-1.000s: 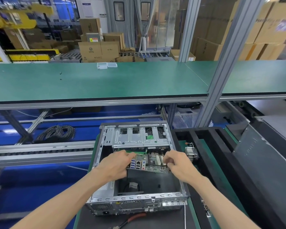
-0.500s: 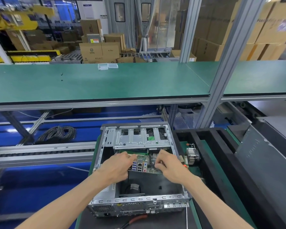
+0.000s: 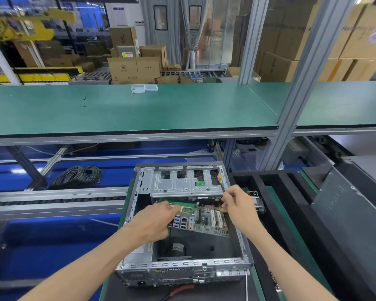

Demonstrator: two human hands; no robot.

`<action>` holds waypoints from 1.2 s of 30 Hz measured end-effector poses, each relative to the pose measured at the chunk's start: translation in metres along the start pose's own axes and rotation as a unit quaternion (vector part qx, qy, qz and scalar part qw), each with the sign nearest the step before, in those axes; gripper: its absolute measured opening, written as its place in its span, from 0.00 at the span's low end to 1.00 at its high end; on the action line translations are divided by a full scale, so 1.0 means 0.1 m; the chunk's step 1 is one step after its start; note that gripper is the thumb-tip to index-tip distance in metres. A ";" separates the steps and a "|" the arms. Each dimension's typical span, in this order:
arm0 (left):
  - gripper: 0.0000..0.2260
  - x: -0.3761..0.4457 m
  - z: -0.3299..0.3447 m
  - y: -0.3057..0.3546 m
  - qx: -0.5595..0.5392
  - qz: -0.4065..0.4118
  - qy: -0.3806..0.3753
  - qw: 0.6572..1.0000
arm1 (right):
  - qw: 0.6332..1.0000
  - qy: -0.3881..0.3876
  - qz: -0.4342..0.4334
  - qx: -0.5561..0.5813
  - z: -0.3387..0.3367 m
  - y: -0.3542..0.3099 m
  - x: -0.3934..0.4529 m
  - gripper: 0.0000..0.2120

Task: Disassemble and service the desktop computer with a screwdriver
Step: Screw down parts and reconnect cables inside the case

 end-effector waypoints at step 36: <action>0.09 -0.06 -1.00 -0.33 -0.316 -0.093 0.019 0.944 | 0.995 0.027 -0.020 -0.091 0.08 0.08 -0.21 0.15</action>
Point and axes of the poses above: each hand's wrist, its own x-axis towards the middle knuckle, its own z-axis out of the palm, y = z × x, the point moved 7 cm from there along x, towards the middle knuckle, and after that the axes turned 13 degrees about -x, right-handed, at the moved point
